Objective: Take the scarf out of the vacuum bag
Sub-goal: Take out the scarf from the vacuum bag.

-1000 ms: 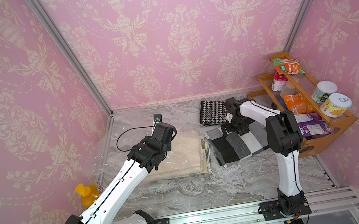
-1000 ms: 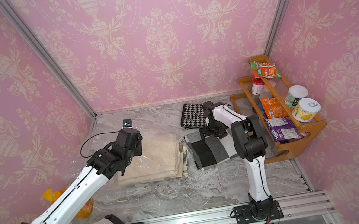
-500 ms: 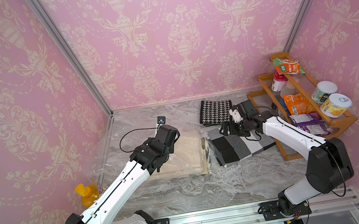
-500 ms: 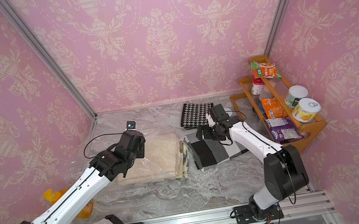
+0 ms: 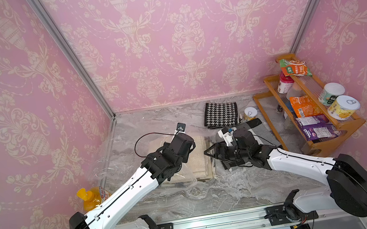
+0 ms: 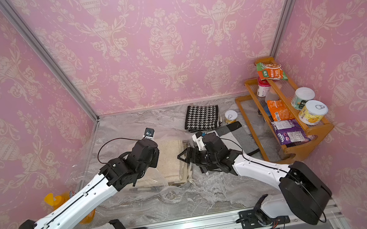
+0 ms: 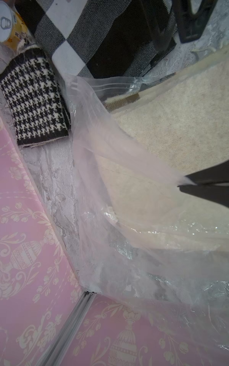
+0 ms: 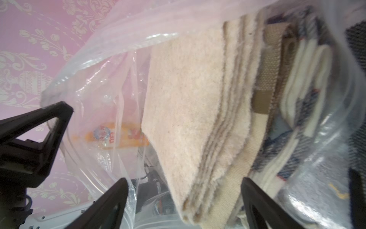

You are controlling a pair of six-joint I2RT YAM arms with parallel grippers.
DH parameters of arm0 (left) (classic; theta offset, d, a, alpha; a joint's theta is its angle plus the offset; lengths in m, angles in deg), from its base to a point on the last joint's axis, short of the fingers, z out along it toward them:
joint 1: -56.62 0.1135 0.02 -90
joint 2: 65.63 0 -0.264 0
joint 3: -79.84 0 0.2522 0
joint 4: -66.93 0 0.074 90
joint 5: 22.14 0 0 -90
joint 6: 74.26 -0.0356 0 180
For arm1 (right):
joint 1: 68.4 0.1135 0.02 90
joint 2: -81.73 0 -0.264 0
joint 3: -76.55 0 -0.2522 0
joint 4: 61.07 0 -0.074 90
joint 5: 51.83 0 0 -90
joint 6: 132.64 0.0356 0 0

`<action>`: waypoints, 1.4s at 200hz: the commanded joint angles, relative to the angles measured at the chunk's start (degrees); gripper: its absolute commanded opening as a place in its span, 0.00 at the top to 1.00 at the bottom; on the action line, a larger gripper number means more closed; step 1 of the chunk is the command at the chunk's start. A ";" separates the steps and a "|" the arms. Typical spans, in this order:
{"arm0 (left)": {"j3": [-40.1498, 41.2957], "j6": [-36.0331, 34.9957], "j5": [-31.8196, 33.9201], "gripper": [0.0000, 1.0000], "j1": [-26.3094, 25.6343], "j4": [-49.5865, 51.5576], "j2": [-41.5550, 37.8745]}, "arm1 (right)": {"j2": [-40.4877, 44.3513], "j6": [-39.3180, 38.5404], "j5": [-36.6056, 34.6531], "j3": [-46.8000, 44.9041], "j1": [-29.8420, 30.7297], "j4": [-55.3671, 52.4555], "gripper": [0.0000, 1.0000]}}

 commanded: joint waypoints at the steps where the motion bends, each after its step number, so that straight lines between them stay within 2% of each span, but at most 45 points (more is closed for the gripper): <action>1: 0.41 -0.58 2.58 1.00 -1.91 -0.77 1.84 | -0.92 7.96 1.02 -2.01 2.04 13.07 0.09; 41: 1.42 1.40 3.07 1.00 -3.10 -2.22 2.72 | -4.54 11.30 1.35 -4.58 3.65 20.23 0.10; 84: 1.82 1.63 4.43 1.00 -3.20 -2.37 2.26 | -5.23 12.23 -0.10 -6.21 5.24 22.26 0.08; 186: 2.87 1.52 5.33 1.00 -3.20 -2.24 1.30 | 1.84 7.26 -7.44 -6.11 7.03 4.95 0.00; 280: 3.27 1.54 5.68 1.00 -3.27 -2.16 0.30 | -4.78 10.46 -4.06 -6.51 7.09 15.34 0.00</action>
